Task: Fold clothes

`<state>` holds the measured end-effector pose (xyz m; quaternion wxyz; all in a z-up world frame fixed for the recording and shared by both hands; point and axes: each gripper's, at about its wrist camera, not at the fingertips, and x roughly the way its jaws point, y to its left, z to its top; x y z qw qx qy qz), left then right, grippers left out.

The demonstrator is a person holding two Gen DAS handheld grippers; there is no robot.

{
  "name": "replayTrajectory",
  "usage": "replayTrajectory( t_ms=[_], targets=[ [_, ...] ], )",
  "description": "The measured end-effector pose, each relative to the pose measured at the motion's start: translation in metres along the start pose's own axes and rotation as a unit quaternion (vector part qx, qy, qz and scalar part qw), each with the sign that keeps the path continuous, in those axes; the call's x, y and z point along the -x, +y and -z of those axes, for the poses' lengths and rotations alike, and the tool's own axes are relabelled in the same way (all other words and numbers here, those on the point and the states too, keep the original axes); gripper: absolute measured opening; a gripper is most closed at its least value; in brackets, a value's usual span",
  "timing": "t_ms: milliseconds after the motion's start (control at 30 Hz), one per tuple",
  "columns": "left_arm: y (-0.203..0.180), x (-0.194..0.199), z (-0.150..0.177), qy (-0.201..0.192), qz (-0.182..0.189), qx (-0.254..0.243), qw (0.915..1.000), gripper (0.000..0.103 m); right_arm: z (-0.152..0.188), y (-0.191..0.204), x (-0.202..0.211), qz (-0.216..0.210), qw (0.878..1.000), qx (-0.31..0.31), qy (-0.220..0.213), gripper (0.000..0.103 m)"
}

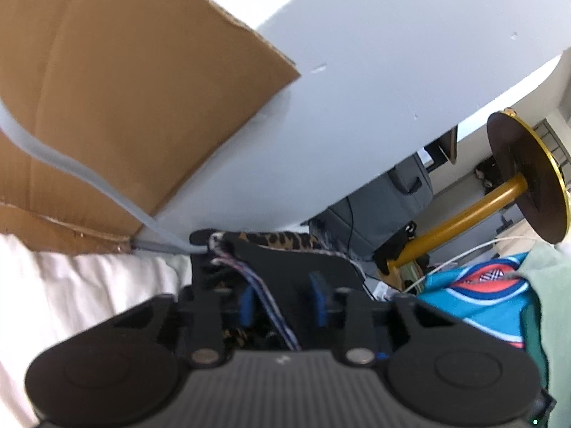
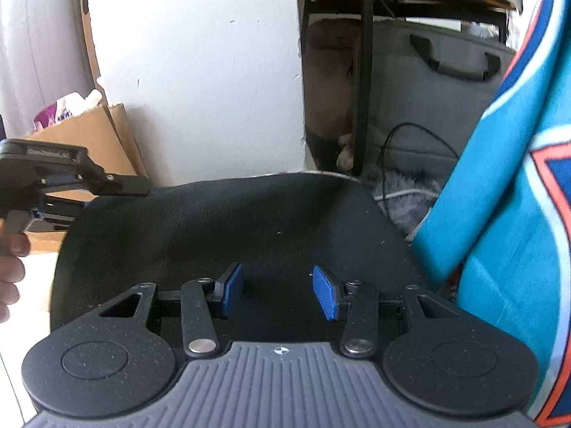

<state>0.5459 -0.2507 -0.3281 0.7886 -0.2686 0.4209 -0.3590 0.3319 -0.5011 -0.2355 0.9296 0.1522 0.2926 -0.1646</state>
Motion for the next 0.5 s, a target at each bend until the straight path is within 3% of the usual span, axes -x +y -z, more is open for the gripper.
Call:
replayTrajectory(
  t_ms=[200,500],
  targets=[
    [-0.006,0.001,-0.007,-0.016,-0.015,-0.028,0.9994,0.010,0.008,0.007,0.005,-0.034,0.998,-0.055,0.004,0.051],
    [-0.014,0.005,-0.007,-0.010,-0.038,-0.061,0.9973,0.009,0.030,0.070,-0.005,-0.068,0.998,-0.006,0.013,0.049]
  ],
)
